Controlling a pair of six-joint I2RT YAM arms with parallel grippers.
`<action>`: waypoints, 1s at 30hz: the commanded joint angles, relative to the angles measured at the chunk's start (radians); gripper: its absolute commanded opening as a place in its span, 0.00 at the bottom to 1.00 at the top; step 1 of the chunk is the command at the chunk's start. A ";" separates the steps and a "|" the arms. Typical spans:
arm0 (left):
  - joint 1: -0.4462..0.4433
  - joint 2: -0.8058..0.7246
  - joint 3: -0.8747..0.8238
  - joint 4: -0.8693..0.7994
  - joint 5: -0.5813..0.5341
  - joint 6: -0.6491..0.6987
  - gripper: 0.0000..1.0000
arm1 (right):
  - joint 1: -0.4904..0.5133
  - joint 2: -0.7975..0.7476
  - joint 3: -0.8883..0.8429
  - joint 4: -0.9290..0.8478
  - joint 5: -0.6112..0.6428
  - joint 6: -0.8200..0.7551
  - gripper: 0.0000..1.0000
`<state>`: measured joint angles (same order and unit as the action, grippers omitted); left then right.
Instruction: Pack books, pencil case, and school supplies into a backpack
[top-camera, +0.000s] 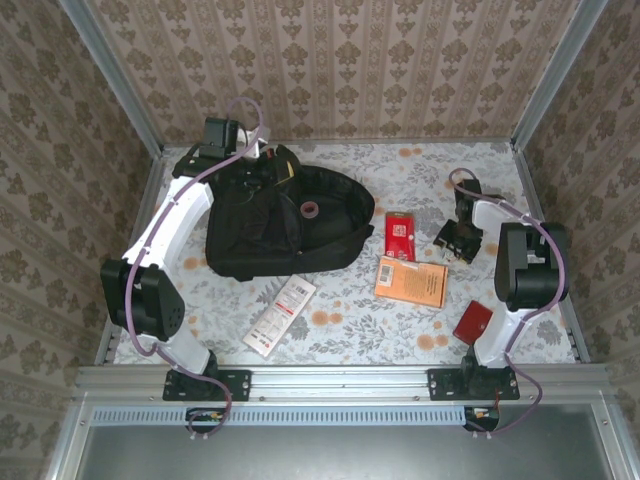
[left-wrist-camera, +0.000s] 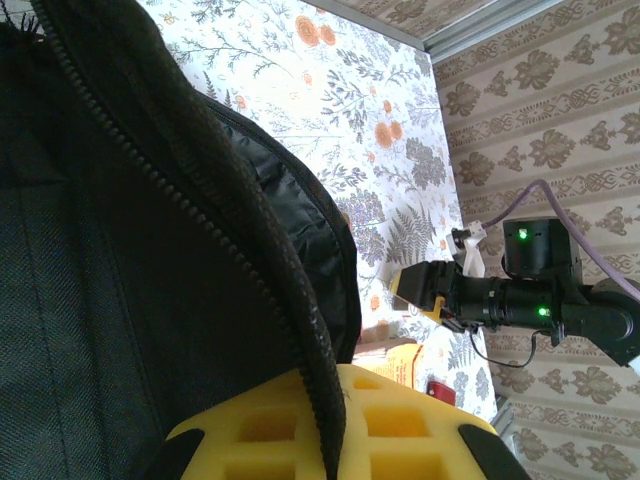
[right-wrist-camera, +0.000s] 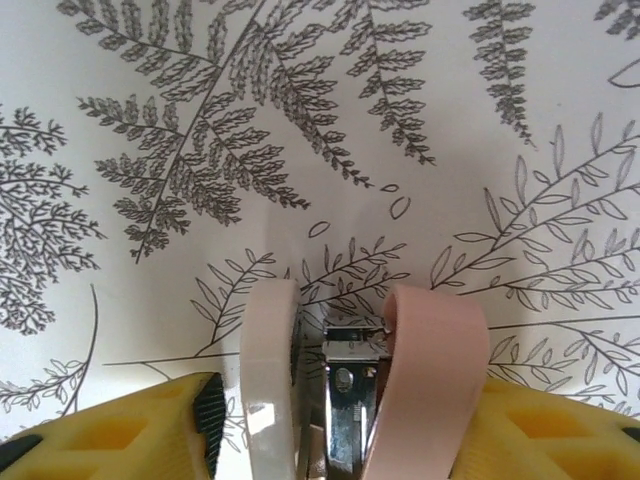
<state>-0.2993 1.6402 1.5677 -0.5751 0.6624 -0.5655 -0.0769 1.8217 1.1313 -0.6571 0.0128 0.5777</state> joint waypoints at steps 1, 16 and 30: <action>0.007 -0.036 -0.008 0.043 0.024 -0.005 0.00 | 0.005 0.004 -0.013 -0.001 0.023 0.008 0.48; -0.008 -0.035 -0.006 0.033 0.011 0.006 0.00 | 0.021 -0.215 -0.022 -0.020 0.012 0.032 0.40; -0.061 -0.031 0.098 -0.044 0.052 0.039 0.00 | 0.348 -0.305 0.217 0.037 -0.133 0.115 0.40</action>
<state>-0.3473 1.6405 1.5978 -0.6079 0.6697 -0.5613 0.2081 1.4944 1.2728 -0.6548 -0.0448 0.6552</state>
